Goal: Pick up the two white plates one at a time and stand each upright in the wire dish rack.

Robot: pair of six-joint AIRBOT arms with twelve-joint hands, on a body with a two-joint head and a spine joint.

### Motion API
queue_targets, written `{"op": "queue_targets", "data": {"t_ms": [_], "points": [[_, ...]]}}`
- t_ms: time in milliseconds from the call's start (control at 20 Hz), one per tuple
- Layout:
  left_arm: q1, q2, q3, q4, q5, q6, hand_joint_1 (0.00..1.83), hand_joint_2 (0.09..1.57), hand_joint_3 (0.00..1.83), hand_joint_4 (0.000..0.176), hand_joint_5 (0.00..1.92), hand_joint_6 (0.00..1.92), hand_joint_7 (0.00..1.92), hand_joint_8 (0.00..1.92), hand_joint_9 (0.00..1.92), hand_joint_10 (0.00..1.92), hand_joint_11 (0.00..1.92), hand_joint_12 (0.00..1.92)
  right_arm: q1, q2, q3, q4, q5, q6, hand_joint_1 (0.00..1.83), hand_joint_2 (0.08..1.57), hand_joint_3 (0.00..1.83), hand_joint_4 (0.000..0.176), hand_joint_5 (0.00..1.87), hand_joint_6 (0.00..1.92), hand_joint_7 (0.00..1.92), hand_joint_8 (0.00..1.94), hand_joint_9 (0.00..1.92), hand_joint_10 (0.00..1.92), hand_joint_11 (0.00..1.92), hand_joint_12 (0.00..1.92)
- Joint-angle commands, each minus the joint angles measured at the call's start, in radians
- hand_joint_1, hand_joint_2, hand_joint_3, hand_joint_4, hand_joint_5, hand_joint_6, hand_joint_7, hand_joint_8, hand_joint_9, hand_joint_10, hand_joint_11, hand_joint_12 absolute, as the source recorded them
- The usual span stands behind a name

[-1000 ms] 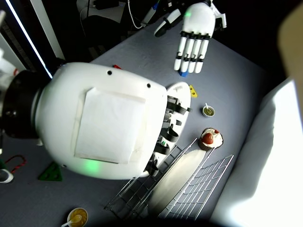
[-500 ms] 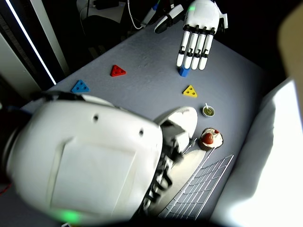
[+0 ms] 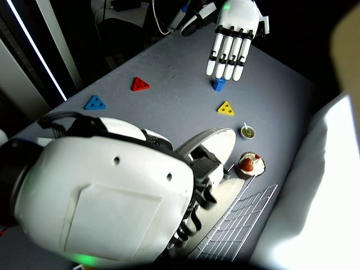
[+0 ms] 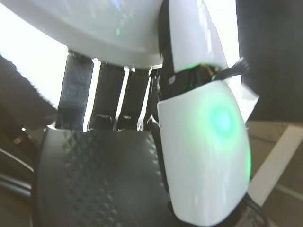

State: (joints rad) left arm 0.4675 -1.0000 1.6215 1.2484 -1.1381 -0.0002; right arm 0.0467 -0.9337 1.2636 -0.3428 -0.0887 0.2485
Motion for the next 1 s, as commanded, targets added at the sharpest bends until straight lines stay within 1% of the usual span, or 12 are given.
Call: {"op": "queue_targets", "data": {"t_ms": [0,50,150,200,400,450,500,600,650,800,850,950], "points": [[-0.007,0.004,0.002,-0.094,-0.031,0.0,0.0,0.88,0.0,0.0,0.11,0.01,0.12,0.0,0.11,0.0,0.12,0.01,0.015,0.002,0.005,0.017,0.126,0.024,1.5,1.04,0.0,0.0,0.91,0.99,1.11,0.52,1.2,0.61,1.04,1.28],[-0.007,0.003,0.005,-0.109,-0.018,0.0,0.0,0.88,0.0,0.0,0.11,0.01,0.12,0.0,0.11,0.0,0.12,0.01,0.012,-0.007,0.008,0.022,0.126,0.024,1.5,1.04,0.0,0.0,0.91,0.99,1.11,0.54,1.2,0.59,1.05,1.26],[-0.006,-0.002,0.012,-0.142,-0.008,0.0,0.0,0.88,0.0,0.0,0.11,0.0,0.12,0.0,0.11,0.0,0.11,0.01,0.002,-0.02,0.019,0.043,0.126,0.024,1.5,1.04,0.0,0.0,0.91,0.98,1.11,0.51,1.19,0.62,1.05,1.29],[-0.003,-0.004,0.016,-0.162,-0.005,0.0,0.0,0.87,0.0,0.0,0.09,0.0,0.11,0.0,0.1,0.0,0.1,0.0,-0.001,-0.026,0.025,0.049,0.125,0.024,1.5,1.05,0.0,0.0,0.9,0.99,1.09,0.54,1.17,0.66,1.06,1.29],[-0.003,-0.004,0.015,-0.179,0.019,0.0,0.0,0.86,0.0,0.0,0.1,0.01,0.13,0.01,0.12,0.01,0.1,0.01,-0.009,-0.047,0.048,0.068,0.126,0.024,1.49,1.06,0.0,0.0,0.89,1.01,1.06,0.61,1.13,0.72,1.04,1.33],[-0.003,-0.004,0.011,-0.165,0.021,0.0,0.0,0.87,0.0,0.0,0.11,0.01,0.13,0.01,0.12,0.01,0.12,0.01,-0.012,-0.056,0.06,0.082,0.126,0.024,1.5,1.06,0.0,0.0,0.9,1.0,1.07,0.59,1.13,0.72,1.05,1.31],[-0.003,-0.004,0.013,-0.165,0.02,0.0,0.0,0.87,0.0,0.0,0.12,0.01,0.14,0.01,0.13,0.01,0.13,0.02,-0.015,-0.062,0.069,0.093,0.126,0.024,1.5,1.05,0.0,0.0,0.92,0.95,1.11,0.51,1.17,0.67,1.06,1.3],[-0.003,-0.003,0.02,-0.165,0.013,0.0,0.0,0.87,0.0,0.0,0.1,0.0,0.13,0.0,0.11,0.0,0.12,0.01,-0.022,-0.077,0.093,0.108,0.126,0.025,1.5,1.03,0.0,0.0,0.95,0.9,1.14,0.46,1.2,0.61,1.08,1.27],[-0.003,-0.003,0.024,-0.161,0.007,0.0,0.0,0.87,0.0,0.0,0.1,0.0,0.13,0.0,0.11,0.0,0.12,0.01,-0.023,-0.082,0.1,0.108,0.126,0.025,1.5,1.03,0.0,0.0,0.96,0.89,1.14,0.45,1.21,0.6,1.08,1.26],[-0.002,-0.004,0.039,-0.15,-0.017,0.0,0.0,0.88,0.0,0.0,0.08,0.0,0.11,0.0,0.1,0.0,0.1,0.0,-0.038,-0.102,0.127,0.133,0.126,0.025,1.5,1.05,0.0,0.0,0.91,0.97,1.11,0.51,1.18,0.64,1.06,1.29],[-0.002,-0.004,0.036,-0.148,-0.025,0.0,0.0,0.88,0.0,0.0,0.07,0.0,0.09,0.0,0.09,0.0,0.08,0.0,-0.041,-0.109,0.134,0.146,0.127,0.025,1.5,1.05,0.0,0.0,0.9,0.96,1.11,0.53,1.18,0.64,1.06,1.29],[-0.002,-0.004,0.026,-0.149,-0.017,0.0,0.0,0.88,0.0,0.0,0.1,0.01,0.13,0.01,0.12,0.01,0.12,0.02,-0.042,-0.117,0.139,0.157,0.128,0.025,1.5,1.05,0.0,0.0,0.9,0.97,1.11,0.52,1.18,0.64,1.06,1.29]]}}
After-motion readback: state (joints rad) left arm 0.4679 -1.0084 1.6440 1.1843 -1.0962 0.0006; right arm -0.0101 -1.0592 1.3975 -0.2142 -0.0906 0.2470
